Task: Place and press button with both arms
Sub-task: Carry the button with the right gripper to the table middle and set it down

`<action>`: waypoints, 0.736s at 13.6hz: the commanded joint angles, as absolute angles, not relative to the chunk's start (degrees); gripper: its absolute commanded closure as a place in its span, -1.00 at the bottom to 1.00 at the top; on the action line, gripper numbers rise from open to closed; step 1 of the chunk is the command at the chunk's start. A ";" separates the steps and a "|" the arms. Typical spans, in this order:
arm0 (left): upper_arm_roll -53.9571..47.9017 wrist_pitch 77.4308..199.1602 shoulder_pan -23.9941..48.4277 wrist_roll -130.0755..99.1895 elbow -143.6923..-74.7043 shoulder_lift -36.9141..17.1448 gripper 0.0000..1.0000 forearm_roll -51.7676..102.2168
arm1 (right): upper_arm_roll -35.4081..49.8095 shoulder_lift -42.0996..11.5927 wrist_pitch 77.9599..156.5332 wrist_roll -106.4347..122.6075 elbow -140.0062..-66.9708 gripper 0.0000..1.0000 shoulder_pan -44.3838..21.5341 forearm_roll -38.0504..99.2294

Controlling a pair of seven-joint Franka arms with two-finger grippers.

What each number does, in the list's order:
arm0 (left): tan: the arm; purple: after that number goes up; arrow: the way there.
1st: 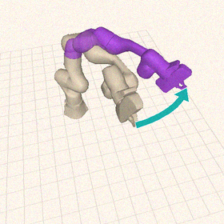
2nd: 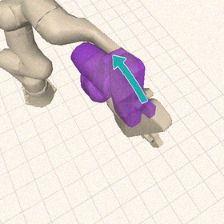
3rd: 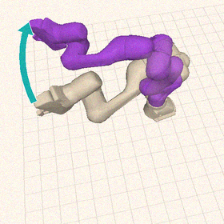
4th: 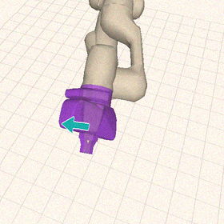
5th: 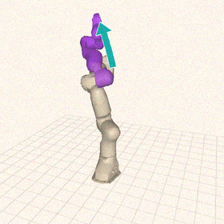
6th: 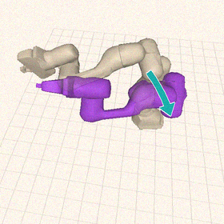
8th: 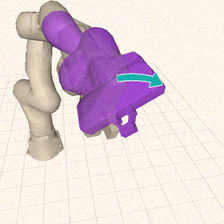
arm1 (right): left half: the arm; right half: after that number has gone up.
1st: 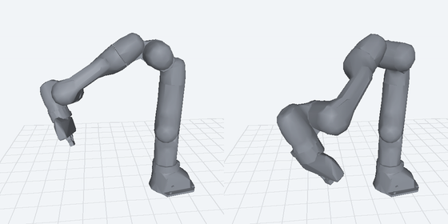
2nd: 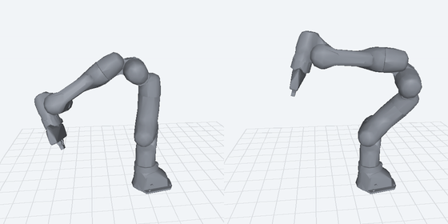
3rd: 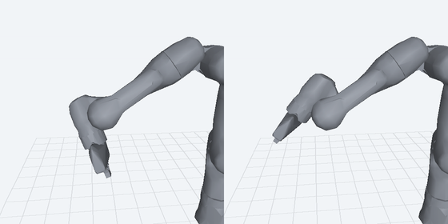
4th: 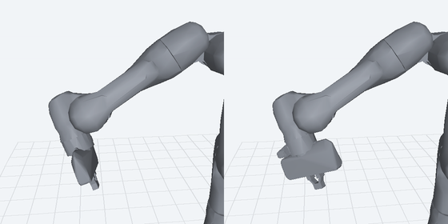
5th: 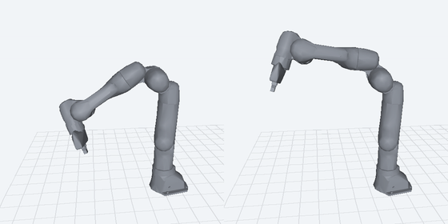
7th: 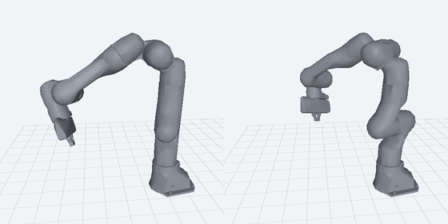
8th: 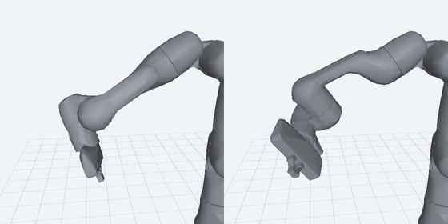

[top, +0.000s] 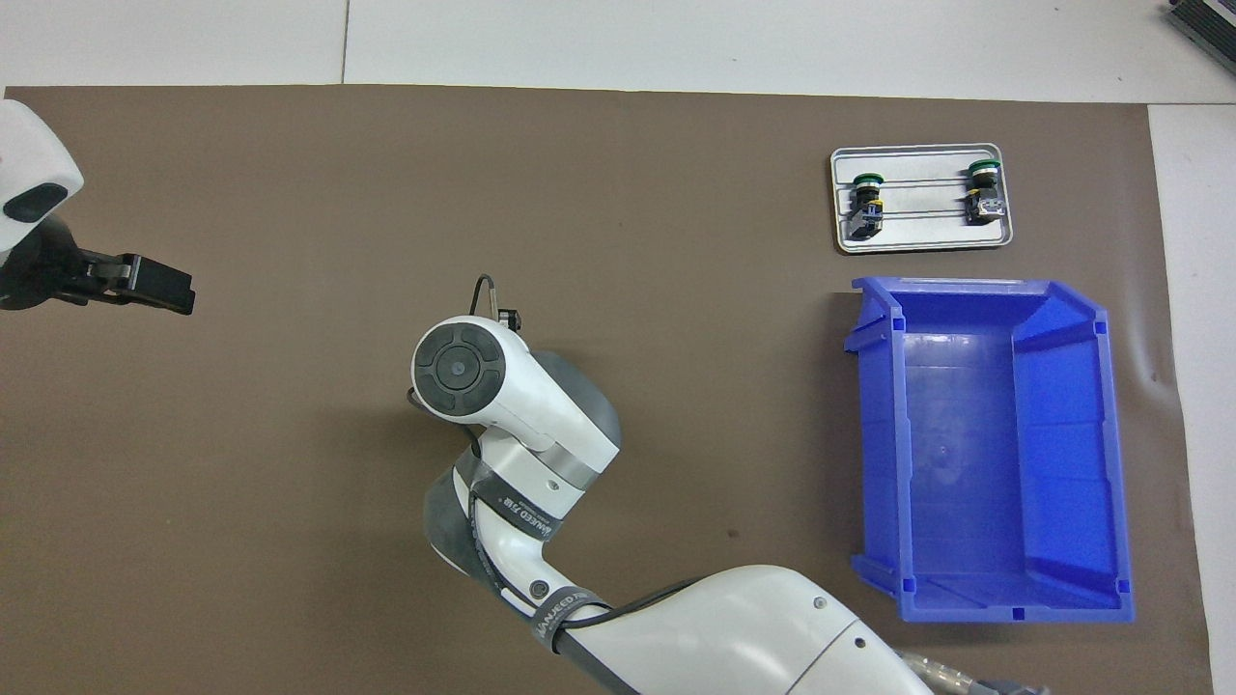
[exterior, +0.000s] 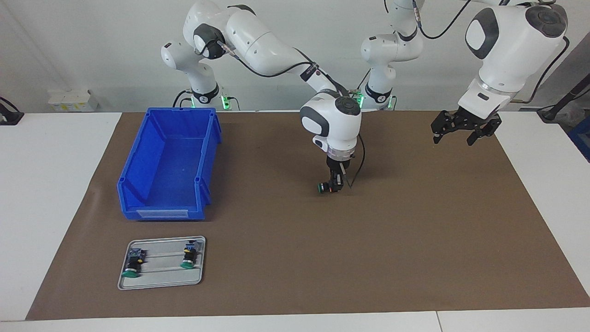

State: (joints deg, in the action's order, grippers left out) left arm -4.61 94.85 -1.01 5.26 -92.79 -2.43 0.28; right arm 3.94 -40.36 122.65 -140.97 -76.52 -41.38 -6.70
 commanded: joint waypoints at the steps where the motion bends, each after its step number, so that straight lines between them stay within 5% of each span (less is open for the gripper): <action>1: -4.66 95.45 -1.05 4.92 -94.66 -0.88 -1.00 -0.70 | 4.57 -37.45 123.40 -141.42 -78.49 -0.85 -38.95 -5.19; 10: -4.66 95.45 -1.05 4.92 -94.66 -0.88 -1.00 -0.70 | 4.48 -15.31 122.44 -116.22 -97.10 -0.95 -27.79 -1.49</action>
